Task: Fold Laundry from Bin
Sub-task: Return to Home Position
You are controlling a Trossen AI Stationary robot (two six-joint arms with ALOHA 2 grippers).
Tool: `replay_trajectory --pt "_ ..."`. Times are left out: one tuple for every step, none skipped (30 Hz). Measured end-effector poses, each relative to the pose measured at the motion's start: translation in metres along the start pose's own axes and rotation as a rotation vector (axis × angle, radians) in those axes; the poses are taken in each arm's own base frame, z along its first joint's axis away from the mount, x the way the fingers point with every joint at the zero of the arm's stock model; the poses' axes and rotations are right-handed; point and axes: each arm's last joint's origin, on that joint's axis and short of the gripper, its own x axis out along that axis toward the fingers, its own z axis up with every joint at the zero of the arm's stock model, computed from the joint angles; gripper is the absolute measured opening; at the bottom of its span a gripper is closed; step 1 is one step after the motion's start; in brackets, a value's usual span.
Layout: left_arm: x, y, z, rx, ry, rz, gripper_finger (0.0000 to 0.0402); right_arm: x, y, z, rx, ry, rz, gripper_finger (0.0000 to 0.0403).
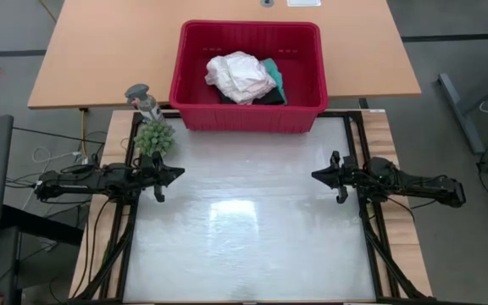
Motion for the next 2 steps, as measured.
replay_trajectory --pt "0.0 0.0 0.0 0.0 0.0 0.0 0.0 0.0 0.0 0.0 0.0 0.0 0.0 0.0049" --pt "0.0 0.0 0.0 0.0 0.0 0.0 0.0 0.0 0.0 0.0 0.0 0.0 0.0 0.0049"
